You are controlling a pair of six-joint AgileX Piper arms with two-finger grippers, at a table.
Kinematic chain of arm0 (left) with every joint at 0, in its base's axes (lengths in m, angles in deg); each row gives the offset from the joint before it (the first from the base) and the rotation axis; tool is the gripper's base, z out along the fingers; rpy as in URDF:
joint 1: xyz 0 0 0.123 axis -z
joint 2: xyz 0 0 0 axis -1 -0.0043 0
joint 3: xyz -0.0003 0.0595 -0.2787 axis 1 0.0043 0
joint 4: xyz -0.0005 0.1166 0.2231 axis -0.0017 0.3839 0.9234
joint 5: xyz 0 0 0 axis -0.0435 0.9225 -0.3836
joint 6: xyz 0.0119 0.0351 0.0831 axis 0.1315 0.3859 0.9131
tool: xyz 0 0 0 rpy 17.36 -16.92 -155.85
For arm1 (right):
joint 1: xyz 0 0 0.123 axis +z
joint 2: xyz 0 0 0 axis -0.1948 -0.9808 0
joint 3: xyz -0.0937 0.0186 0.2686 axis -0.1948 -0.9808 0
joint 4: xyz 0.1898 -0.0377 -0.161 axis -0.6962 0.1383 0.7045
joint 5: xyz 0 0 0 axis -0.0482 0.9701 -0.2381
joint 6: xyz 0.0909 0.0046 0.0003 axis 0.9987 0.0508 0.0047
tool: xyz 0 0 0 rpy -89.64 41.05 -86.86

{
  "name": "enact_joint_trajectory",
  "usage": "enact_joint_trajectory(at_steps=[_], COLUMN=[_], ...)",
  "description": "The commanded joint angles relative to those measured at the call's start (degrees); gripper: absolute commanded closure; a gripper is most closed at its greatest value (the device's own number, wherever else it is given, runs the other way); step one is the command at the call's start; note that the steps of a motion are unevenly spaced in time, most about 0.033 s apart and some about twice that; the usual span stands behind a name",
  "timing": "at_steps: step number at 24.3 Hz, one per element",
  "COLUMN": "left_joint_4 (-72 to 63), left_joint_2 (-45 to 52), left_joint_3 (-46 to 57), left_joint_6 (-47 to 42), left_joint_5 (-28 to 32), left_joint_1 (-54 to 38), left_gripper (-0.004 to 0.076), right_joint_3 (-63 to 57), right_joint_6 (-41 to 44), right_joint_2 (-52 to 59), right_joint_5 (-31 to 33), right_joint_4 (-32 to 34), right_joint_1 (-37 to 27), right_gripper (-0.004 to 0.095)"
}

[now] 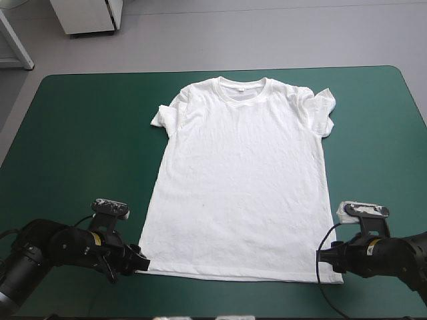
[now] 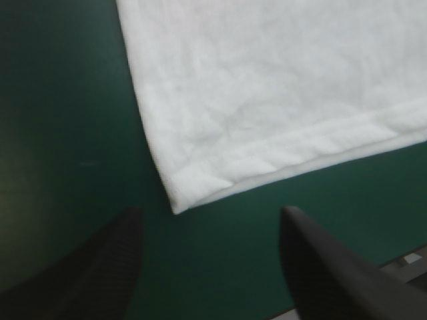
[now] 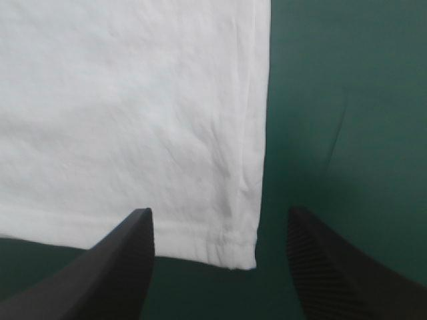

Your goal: Fold the cloth

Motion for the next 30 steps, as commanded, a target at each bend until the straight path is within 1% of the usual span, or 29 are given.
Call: enact_joint_trajectory(at_steps=[1,4,6,8,11,12,15,16,19,23,24,27,30], left_joint_4=[1.3,6.2,9.1,10.6,12.0,13.4,14.6,13.5,12.9,11.0,11.3,11.7,11.9], left_joint_2=[0.8,-0.9,-4.2,-9.0,-16.3,-20.8,-29.8,-33.8,-39.9,-48.3,-50.8,-58.4,-63.5], left_joint_3=[-7.7,-14.5,-19.4,-24.5,-32.1,-37.3,-47.2,-51.7,-56.6,-62.4,-63.7,-67.6,-70.9], left_joint_6=[-0.5,-4.0,-4.8,-4.7,-4.3,-4.1,-3.6,-2.9,-2.9,-1.2,-1.2,-1.2,-1.0], left_joint_5=[-0.6,-0.6,-2.3,-3.7,-3.6,-3.2,-2.4,-2.8,-4.3,-4.7,-4.7,-4.7,-4.8], left_joint_1=[0.3,0.3,0.3,0.3,0.3,0.3,0.1,-0.8,-2.6,-4.3,-4.7,-5.3,-5.3], left_gripper=[0.0122,0.0149,0.0178,0.0190,0.0190,0.0191,0.0191,0.0195,0.0197,0.0197,0.0197,0.0197,0.0197], right_joint_3=[6.9,12.3,16.9,20.2,26.1,30.1,37.1,40.8,44.9,48.9,49.2,49.2,49.2], right_joint_6=[1.0,3.7,4.9,4.8,4.4,4.4,3.9,2.5,0.6,-4.1,-4.9,-5.2,-5.5], right_joint_2=[0.3,-0.2,-2.0,-4.2,-9.4,-13.1,-20.1,-24.1,-29.6,-35.9,-37.0,-39.5,-39.6], right_joint_5=[-1.3,-1.0,0.6,1.9,2.3,1.6,0.5,0.2,-0.6,-1.9,-2.0,-2.4,-3.2], right_joint_4=[1.9,7.4,10.2,11.5,12.9,14.4,16.5,15.3,11.3,1.7,0.4,-0.1,0.0], right_joint_1=[0.0,0.0,0.0,0.0,0.0,0.0,-1.0,-3.2,-8.3,-15.1,-15.6,-15.6,-15.6], right_gripper=[0.0317,0.0352,0.0373,0.0383,0.0382,0.0382,0.0382,0.0382,0.0382,0.0382,0.0382,0.0386,0.0400])
